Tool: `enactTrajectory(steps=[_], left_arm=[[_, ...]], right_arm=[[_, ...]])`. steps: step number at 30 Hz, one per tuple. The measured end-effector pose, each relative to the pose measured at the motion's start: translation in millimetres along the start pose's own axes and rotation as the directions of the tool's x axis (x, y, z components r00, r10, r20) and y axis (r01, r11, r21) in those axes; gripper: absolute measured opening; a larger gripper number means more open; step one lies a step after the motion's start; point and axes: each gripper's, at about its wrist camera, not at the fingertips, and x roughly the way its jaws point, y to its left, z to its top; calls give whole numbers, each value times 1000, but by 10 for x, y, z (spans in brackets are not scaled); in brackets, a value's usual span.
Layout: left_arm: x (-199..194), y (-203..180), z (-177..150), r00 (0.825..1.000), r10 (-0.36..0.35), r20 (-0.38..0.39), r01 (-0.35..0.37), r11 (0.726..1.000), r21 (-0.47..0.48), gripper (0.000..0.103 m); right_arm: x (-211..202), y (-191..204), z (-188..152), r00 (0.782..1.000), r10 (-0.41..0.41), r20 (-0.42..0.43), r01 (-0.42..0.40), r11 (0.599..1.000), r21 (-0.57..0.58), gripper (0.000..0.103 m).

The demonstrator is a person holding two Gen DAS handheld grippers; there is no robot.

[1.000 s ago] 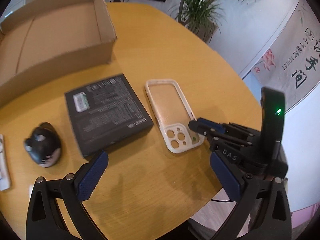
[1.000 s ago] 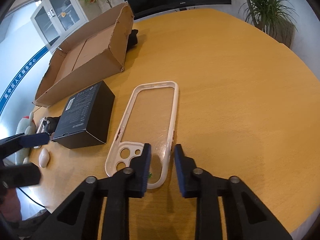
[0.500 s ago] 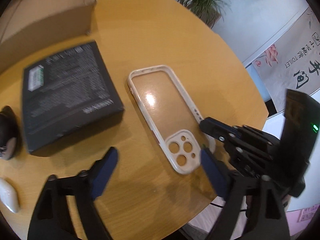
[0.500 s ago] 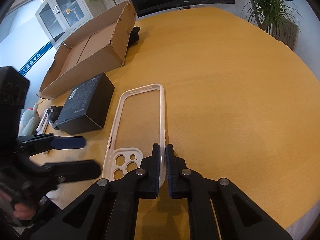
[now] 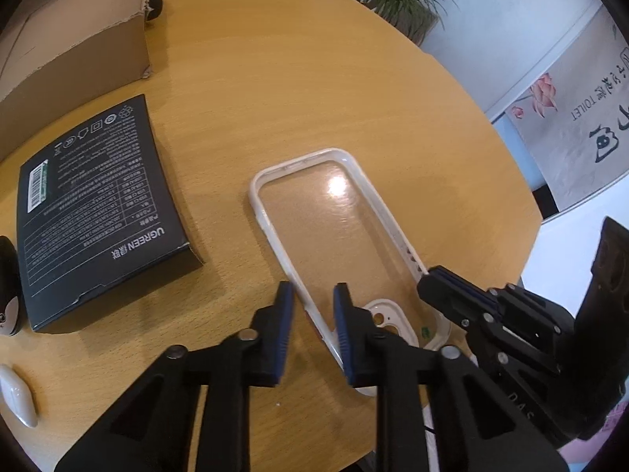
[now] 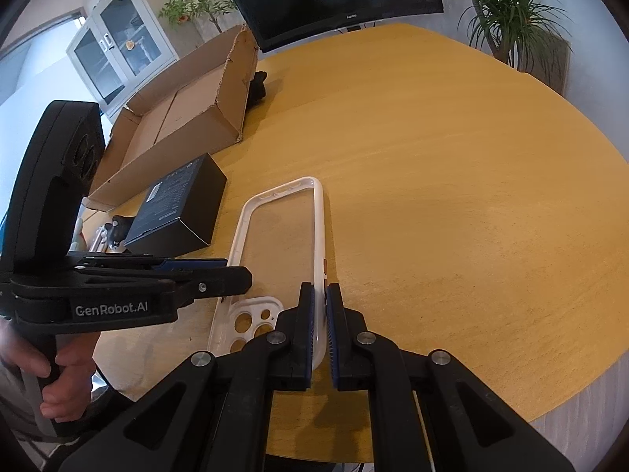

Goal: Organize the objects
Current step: 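Close the right gripper on the rim of the white phone case frame, then lift the phone case frame with the right gripper and carry it over the cardboard box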

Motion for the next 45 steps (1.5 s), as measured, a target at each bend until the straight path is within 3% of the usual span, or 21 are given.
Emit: enactTrajectory(steps=[4,10,20,33,39,45], left_arm=[[36,78,-24,1000,-18,-7,18,999,-49,10],[59,0,-27,1000,6,-15,-7,1000,-24,10],[50,157,-87,1000,0,3,0,1000,-30,10],[-290,337,-75,997,-33,63,33,999,11,10],[-630,343,31,990,-16,143,11,999,30,10],[-1042,639,186,975,14,221,-14,1000,-1,10]], right_arm=[[16,23,-38,1000,-5,-2,5,1000,-2,5],[114,112,-35,997,-76,-35,74,996,-44,6],[160,99,13,993,-104,-50,103,995,-18,5],[-139,257,114,988,-148,41,149,989,-21,5],[-333,515,361,983,-141,117,148,987,-56,5],[-351,923,709,980,-93,174,115,986,-121,5]])
